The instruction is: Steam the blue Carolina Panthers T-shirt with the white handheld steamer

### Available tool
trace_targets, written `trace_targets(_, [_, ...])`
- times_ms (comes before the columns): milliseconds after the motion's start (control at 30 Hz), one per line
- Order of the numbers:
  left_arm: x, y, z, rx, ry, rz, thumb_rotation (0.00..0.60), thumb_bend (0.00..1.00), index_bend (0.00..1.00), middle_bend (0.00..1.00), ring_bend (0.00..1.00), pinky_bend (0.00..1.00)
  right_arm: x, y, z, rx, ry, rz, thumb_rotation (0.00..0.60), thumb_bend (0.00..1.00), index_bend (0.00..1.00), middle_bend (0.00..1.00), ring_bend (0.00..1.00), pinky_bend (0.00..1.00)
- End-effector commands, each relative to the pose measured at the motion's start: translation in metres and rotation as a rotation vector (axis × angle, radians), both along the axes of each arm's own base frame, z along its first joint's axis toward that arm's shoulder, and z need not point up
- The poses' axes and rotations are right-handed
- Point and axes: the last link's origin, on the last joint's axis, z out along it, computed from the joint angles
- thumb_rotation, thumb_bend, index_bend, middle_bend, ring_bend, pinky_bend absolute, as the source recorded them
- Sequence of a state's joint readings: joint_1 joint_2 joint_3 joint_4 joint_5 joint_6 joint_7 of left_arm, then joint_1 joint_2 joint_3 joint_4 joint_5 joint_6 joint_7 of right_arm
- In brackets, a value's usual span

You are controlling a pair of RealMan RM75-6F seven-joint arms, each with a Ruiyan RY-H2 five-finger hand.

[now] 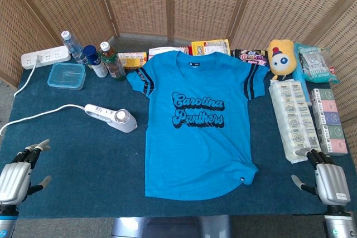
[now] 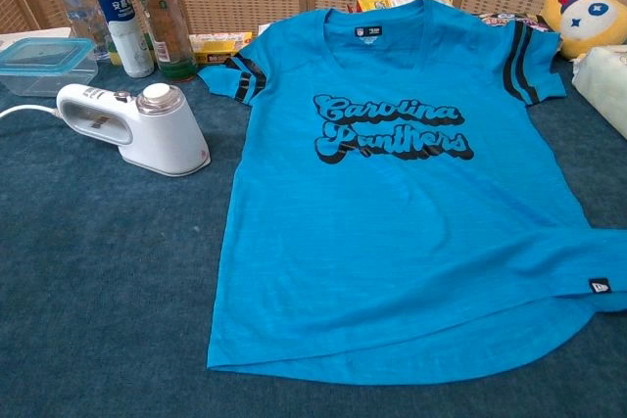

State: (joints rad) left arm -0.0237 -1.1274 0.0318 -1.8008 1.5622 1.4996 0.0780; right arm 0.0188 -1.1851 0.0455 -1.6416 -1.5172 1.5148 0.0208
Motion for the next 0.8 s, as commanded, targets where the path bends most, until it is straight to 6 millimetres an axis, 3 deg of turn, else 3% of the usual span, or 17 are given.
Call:
trace_targets(33, [0.0,0.001,-0.002,-0.006,0.003,0.002,0.6,0.23,0.09,0.27,0.17,0.24,0.0,-0.001,-0.001,0.002,0.002,-0.003,0.6,0.25,0.31,0.3,0.29,0.32])
trace_targets(800, [-0.003,0.005,0.008,0.01,0.02,-0.02,0.6,0.23,0.09,0.27,0.17,0.24,0.008,-0.005,-0.003,0.045,0.001,0.046,0.6,0.25,0.24,0.3,0.29,0.33])
